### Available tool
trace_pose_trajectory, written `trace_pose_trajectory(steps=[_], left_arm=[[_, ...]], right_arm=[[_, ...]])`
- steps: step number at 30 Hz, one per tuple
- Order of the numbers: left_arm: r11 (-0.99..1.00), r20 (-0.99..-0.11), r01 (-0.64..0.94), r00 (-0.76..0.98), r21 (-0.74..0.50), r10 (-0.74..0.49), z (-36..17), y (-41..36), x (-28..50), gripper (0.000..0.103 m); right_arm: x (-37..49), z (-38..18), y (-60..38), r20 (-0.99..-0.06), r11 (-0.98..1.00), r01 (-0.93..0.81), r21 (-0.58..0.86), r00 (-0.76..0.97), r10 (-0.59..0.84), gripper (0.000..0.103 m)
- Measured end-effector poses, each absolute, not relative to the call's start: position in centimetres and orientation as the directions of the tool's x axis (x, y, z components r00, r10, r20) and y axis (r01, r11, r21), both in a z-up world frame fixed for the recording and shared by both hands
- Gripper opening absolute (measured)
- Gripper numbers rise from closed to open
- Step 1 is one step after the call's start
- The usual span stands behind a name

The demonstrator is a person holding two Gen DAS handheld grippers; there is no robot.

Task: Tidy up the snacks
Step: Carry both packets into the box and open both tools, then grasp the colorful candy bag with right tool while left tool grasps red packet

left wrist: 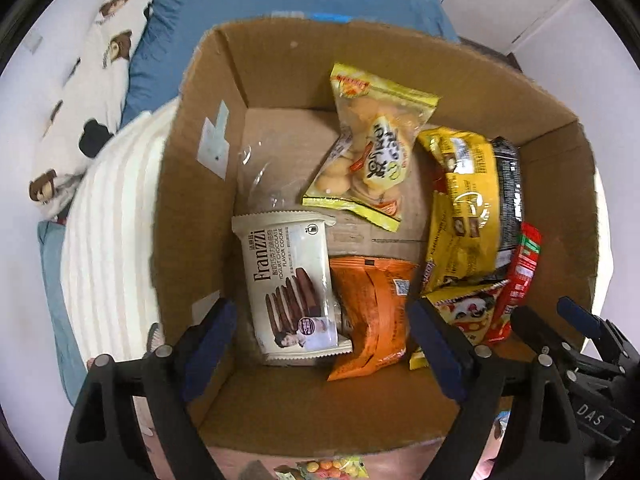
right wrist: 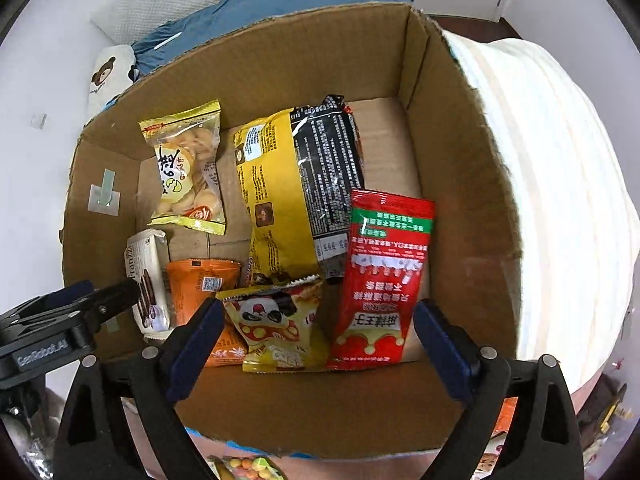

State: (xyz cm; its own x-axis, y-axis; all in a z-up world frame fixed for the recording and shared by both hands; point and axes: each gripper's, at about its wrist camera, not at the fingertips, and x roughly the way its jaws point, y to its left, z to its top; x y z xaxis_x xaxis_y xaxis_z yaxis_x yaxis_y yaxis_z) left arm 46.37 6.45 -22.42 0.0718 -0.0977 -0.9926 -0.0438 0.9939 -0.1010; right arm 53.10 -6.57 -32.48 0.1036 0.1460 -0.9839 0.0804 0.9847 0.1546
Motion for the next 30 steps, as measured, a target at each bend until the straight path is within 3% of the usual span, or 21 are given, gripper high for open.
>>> trace_pose_trajectory(steps=[17, 30], left_arm=[[0.996, -0.906, -0.027, 0.419, -0.081, -0.062, -13.3, 5.4, 35.5, 0.089], [0.995, -0.84, -0.042, 0.54, -0.093, -0.055, -9.1, 5.1, 28.7, 0.089]], right_arm=[[44.2, -25.1, -7.0, -0.93, 0.993, -0.017, 0.116, 0.348, 0.114, 0.098], [37.1, -18.7, -7.4, -0.862, 0.99, -0.061, 0.13, 0.486, 0.143, 0.097]])
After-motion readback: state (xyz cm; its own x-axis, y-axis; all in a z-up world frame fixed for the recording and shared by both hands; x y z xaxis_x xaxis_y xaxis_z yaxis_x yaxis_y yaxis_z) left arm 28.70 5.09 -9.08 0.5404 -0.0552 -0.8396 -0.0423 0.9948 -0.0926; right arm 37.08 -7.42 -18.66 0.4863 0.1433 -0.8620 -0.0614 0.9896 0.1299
